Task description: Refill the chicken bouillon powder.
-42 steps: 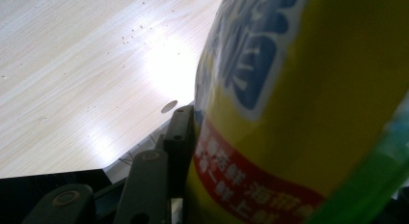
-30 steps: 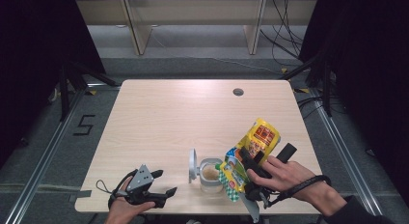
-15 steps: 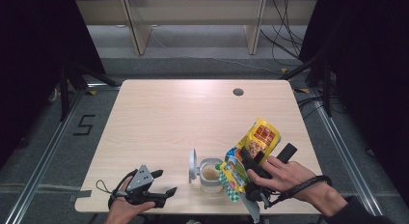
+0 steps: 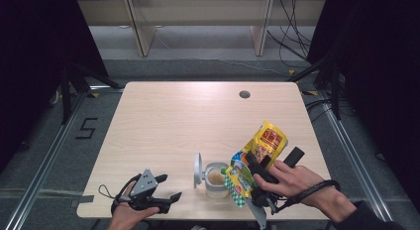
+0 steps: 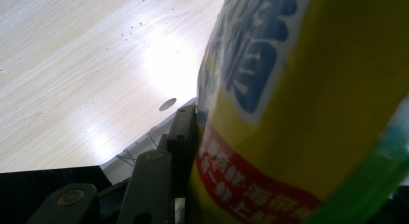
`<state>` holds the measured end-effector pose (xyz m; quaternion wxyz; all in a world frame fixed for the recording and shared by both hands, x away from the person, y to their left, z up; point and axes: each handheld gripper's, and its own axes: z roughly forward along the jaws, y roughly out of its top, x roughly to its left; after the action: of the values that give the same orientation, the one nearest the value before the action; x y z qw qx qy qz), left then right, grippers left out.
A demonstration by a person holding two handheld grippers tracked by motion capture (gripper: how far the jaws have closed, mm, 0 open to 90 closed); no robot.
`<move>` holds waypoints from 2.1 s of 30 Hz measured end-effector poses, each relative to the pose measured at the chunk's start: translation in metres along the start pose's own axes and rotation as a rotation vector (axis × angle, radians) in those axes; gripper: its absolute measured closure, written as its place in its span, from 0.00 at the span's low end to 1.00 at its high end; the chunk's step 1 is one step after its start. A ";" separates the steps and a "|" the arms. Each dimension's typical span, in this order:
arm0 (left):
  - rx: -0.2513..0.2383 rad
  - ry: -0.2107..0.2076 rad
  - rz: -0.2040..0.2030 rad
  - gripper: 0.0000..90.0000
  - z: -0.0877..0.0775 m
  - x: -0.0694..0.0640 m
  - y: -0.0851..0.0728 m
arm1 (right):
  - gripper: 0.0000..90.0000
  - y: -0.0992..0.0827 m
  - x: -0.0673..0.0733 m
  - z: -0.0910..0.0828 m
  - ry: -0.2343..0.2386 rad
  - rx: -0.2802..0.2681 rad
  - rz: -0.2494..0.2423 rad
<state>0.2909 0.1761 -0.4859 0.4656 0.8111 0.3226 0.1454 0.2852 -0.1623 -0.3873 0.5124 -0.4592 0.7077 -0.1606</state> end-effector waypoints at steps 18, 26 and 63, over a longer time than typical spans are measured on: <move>-0.005 -0.006 0.029 0.24 0.000 0.002 0.001 | 0.71 0.000 0.001 0.000 0.005 0.003 0.003; 0.003 -0.003 0.037 0.24 0.000 0.002 0.001 | 0.71 0.001 0.003 -0.001 0.008 0.002 0.021; -0.004 -0.007 0.029 0.24 0.000 0.002 0.001 | 0.72 0.001 0.002 0.000 0.009 0.005 0.009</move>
<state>0.2925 0.1768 -0.4857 0.4662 0.8152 0.3092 0.1501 0.2844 -0.1641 -0.3890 0.5112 -0.4537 0.7117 -0.1621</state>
